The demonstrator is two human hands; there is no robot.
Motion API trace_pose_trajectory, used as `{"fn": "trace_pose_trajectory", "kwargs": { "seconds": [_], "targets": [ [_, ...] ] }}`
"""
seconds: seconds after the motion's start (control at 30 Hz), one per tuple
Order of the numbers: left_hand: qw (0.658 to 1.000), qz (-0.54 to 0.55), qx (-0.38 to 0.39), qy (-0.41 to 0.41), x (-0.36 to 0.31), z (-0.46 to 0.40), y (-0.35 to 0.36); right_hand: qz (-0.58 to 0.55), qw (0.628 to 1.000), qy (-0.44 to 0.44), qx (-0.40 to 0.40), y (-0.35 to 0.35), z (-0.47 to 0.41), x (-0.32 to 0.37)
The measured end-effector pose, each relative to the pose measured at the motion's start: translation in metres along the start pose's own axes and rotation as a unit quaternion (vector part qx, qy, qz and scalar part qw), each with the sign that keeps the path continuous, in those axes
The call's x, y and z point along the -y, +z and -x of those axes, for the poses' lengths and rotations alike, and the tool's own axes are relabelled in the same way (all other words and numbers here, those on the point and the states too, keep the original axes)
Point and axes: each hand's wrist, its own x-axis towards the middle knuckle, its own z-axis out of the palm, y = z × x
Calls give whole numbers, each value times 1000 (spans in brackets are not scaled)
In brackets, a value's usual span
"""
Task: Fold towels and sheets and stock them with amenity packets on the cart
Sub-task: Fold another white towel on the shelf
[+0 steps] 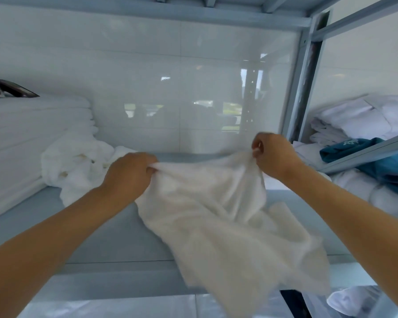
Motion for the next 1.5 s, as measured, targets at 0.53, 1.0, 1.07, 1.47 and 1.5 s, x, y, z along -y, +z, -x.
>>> {"fn": "trace_pose_trajectory", "kwargs": {
  "seconds": [0.53,1.0,1.07,1.47,1.5],
  "targets": [
    [921,47,387,27,-12,17,17,5,907,-9,420,37,63,-23],
    [968,-10,246,42,-19,107,-22,-58,926,-17,373,-33,195,-31],
    [974,-35,225,22,-19,106,-19,-78,936,2,343,-31,198,-38],
    [974,55,215,-39,-19,79,-8,-93,985,4,145,25,148,-26],
    [977,51,202,-40,-19,80,-7,-105,986,2,130,26,148,-26]
  ]
}}
